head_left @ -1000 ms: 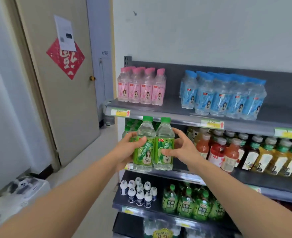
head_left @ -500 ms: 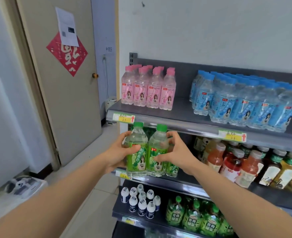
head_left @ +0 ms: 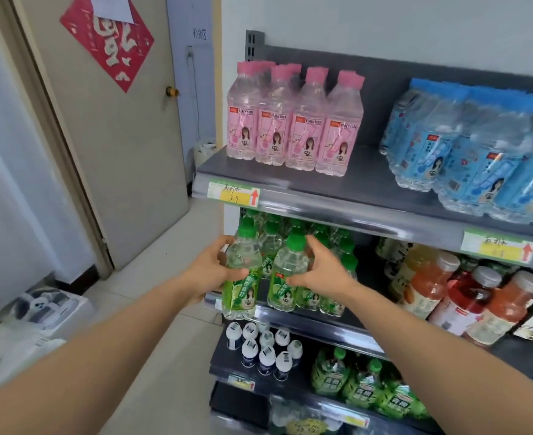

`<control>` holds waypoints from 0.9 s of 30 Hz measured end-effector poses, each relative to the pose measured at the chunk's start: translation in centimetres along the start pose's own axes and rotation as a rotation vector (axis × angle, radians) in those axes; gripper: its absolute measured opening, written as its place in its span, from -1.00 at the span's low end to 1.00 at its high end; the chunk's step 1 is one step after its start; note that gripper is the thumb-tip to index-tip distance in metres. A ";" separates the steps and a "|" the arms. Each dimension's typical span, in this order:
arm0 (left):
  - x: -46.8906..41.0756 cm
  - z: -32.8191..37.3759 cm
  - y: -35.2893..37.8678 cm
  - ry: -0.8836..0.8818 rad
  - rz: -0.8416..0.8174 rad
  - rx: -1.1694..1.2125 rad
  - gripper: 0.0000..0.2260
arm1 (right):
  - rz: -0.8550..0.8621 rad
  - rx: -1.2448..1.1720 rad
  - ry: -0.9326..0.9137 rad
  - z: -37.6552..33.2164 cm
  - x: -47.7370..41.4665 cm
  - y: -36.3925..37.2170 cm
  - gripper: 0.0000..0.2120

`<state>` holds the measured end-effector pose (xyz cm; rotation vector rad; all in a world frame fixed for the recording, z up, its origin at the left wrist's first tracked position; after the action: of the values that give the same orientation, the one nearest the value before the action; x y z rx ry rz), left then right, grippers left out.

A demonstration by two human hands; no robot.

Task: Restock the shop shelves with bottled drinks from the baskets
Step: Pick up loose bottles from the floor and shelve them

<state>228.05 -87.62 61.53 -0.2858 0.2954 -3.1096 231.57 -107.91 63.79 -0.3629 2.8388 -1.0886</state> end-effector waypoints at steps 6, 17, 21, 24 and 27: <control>-3.0 -0.9 -1.4 -0.002 0.015 -0.016 -0.43 | 0.008 0.305 0.008 1.2 -3.8 0.9 0.05; -5.5 -2.5 -2.2 0.025 0.004 -0.008 -0.45 | 0.077 0.826 -0.163 1.6 -6.6 2.8 -0.14; -6.2 -2.7 -2.1 0.042 0.010 -0.035 -0.45 | 0.087 0.873 -0.164 1.7 -6.6 2.8 -0.18; -6.7 -2.7 -1.8 0.055 0.013 -0.074 -0.43 | 0.094 0.893 -0.193 1.8 -6.4 2.6 -0.18; -7.2 -2.5 -1.3 0.086 0.008 -0.133 -0.41 | 0.076 0.902 -0.188 2.0 -6.4 2.2 -0.16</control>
<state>234.67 -85.72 58.03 -0.1517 0.5046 -3.1047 237.63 -106.05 60.72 -0.2454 1.9042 -1.9987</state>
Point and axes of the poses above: each hand's wrist, its own x-axis away from the middle knuckle, its own y-axis out of the palm, z = x × y, the point moved 9 cm from there along -x, towards the middle knuckle, and after that the axes turned 3 degrees about z, right-handed, at the moved point
